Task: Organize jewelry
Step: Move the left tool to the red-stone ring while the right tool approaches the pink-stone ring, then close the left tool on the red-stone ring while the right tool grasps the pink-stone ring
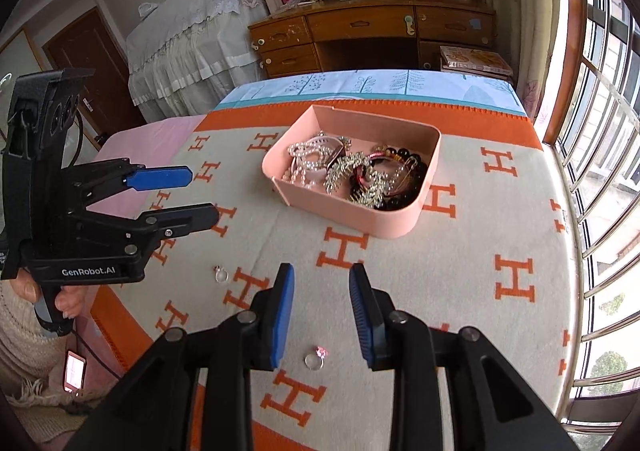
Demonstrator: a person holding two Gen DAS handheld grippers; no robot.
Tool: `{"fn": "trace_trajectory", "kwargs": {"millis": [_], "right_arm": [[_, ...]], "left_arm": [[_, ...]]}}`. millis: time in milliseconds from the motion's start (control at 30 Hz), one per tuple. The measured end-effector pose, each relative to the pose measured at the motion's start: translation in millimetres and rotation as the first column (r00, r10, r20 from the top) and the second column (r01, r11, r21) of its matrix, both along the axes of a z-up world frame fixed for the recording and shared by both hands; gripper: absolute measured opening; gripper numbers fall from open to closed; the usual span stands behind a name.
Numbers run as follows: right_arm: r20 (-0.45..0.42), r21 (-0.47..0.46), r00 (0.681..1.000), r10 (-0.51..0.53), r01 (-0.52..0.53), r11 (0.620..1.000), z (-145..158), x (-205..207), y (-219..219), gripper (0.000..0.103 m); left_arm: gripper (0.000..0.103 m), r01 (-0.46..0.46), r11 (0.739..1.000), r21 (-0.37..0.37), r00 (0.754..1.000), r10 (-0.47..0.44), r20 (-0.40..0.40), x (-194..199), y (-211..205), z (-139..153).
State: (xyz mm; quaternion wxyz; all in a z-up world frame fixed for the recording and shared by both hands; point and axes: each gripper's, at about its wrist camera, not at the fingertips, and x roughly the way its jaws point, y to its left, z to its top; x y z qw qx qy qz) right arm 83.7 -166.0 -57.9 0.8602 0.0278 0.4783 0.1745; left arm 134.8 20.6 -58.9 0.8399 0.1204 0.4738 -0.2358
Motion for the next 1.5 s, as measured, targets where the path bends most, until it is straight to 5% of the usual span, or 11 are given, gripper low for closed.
{"fn": "trace_trajectory", "kwargs": {"millis": [367, 600, 767, 1100, 1500], "right_arm": [[-0.134, -0.024, 0.991, 0.002, -0.005, 1.0, -65, -34, 5, 0.029], [-0.134, -0.011, 0.991, -0.013, 0.012, 1.0, -72, -46, 7, 0.029], [-0.125, -0.021, 0.992, -0.016, 0.014, 1.0, -71, -48, 8, 0.029], [-0.1, -0.036, 0.995, -0.03, 0.026, 0.999, -72, -48, 15, 0.029], [-0.021, -0.125, 1.0, -0.023, 0.02, 0.992, -73, -44, 34, 0.029]], "left_arm": [[0.061, 0.069, 0.991, 0.115, 0.995, -0.06, -0.084, -23, 35, -69], [0.061, 0.108, 0.981, 0.162, 0.992, -0.097, -0.077, -22, 34, -86], [0.061, 0.122, 0.981, 0.149, 0.992, -0.115, -0.054, -16, 31, -84], [0.036, 0.072, 0.996, 0.056, 0.996, -0.069, -0.063, 3, 27, -85], [0.035, 0.034, 0.999, -0.013, 0.997, -0.035, -0.067, -11, 32, -86]]}}
